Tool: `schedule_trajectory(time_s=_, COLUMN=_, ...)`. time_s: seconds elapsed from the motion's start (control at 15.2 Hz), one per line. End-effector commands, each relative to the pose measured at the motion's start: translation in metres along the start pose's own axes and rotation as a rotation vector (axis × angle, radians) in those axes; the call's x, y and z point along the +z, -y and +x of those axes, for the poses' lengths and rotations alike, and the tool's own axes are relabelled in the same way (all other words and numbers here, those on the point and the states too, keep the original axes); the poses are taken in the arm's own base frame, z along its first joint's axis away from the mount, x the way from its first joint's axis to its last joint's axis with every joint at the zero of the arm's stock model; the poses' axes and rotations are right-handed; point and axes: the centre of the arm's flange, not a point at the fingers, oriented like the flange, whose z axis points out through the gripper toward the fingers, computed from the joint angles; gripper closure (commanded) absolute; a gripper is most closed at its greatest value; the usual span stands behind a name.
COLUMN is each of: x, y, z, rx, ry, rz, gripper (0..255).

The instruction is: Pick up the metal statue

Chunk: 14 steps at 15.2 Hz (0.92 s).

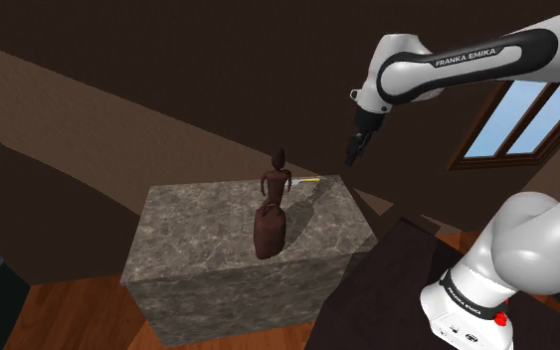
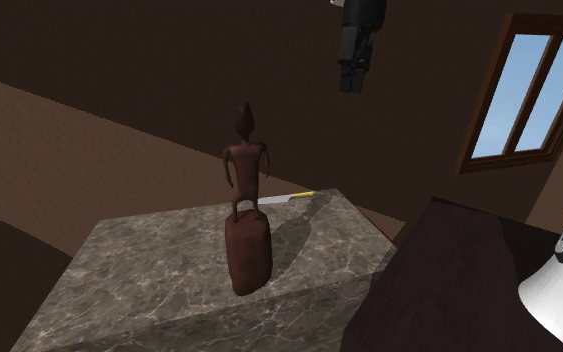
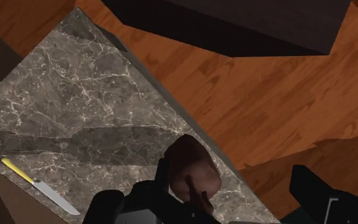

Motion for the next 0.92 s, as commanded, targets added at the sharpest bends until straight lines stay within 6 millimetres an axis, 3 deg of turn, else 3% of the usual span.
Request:
schedule_trajectory(time_s=0.0, x=0.017, y=-0.006, z=0.023, rx=-0.053, ry=-0.02, rz=0.015, gripper=0)
schedule_trajectory(time_s=0.46, x=0.068, y=-0.017, z=0.093, rx=-0.228, ry=-0.082, rz=0.074, gripper=0)
schedule_trajectory(time_s=0.86, x=0.108, y=-0.014, z=0.155, rx=-0.379, ry=-0.135, rz=0.124, gripper=0)
